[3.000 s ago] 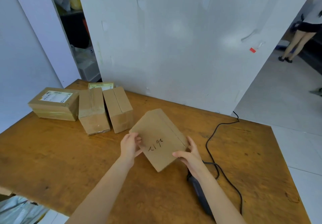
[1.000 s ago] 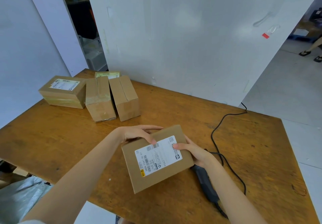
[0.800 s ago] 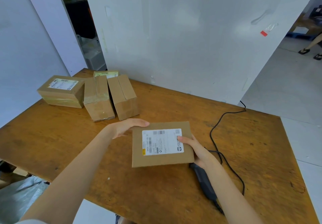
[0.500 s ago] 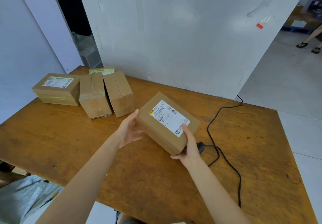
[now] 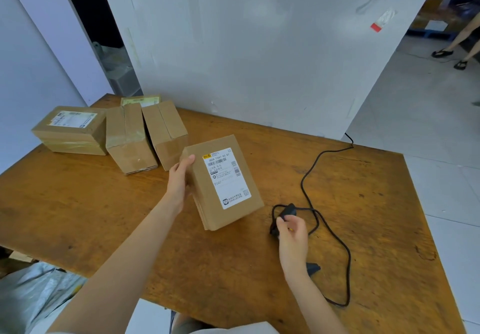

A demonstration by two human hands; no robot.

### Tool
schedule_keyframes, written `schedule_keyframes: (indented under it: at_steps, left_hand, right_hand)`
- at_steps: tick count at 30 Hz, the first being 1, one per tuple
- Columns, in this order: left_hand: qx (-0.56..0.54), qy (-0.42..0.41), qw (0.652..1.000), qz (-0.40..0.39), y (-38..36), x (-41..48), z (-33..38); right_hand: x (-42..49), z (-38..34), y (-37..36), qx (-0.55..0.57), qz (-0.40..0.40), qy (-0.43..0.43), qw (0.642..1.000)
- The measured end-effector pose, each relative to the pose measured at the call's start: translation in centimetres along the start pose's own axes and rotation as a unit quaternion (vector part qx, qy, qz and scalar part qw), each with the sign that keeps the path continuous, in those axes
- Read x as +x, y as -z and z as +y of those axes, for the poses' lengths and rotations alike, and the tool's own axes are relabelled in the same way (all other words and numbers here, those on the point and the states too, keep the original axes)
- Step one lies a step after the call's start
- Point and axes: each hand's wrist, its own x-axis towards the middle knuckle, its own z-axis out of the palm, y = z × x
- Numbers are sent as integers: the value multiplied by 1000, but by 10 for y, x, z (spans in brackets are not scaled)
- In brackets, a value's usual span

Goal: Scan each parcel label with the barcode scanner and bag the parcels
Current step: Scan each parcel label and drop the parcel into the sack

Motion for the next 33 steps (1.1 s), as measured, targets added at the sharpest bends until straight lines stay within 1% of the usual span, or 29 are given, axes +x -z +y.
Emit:
schedule_keyframes:
  at_steps: [1,2,4,5,7,10,12,13,14,16,18,19,21,23,25,27,33]
  left_hand:
    - [0,-1,1000,-7,1,-1,-1]
    - [2,-2,1000,-15,2,-1,-2]
    - [6,0,1000,-27,3,0,-7]
    - [11,3,999,-32,2,0,-10]
    - [26,8,999,-45,0,-1,-13]
    - [26,12,998,-60,-5,-4,-14]
    - [15,11,998,-62,-7,-3,-13]
    - [14,9,998,-61,-7,-2,-13]
    - [16,7,998,-60,-7,-1,-12]
    - [22,3,998,-60,-6,1,-11]
    - [23,-3,998,-64,-6,0,-9]
    - [20,-4,998,-66,-7,0,-8]
    - [13,-3,997,-70,-9,-2,-8]
    - [10,-3,997,-77,-12,-5,-9]
    - [11,-1,996,-83,-14,-7,-11]
    - [13,1,996,-91,-17,-7,-13]
    - [22,-5,994,-109,-16,-9,-13]
  right_hand:
    - [3,8,9,-79,30,46,995]
    - [6,17,15,-161,42,70,984]
    - [9,31,21,-298,34,71,951]
    - [12,35,21,-343,25,66,937]
    - [17,39,18,-396,9,69,915]
    - [25,41,12,-455,14,81,886]
    - [28,39,10,-474,17,77,877]
    - [28,36,9,-461,16,72,884]
    - [27,32,9,-428,15,73,901]
    - [22,19,9,-316,12,104,943]
    - [12,-6,10,-190,-24,147,970]
    - [5,-20,12,-143,-65,160,975]
    - [-11,-47,16,-76,-180,170,966]
    - [-26,-60,14,-4,-291,157,944]
    - [-39,-64,9,44,-352,141,924]
    - [-48,-65,2,41,-366,142,919]
    - [-54,-62,-6,11,-333,143,932]
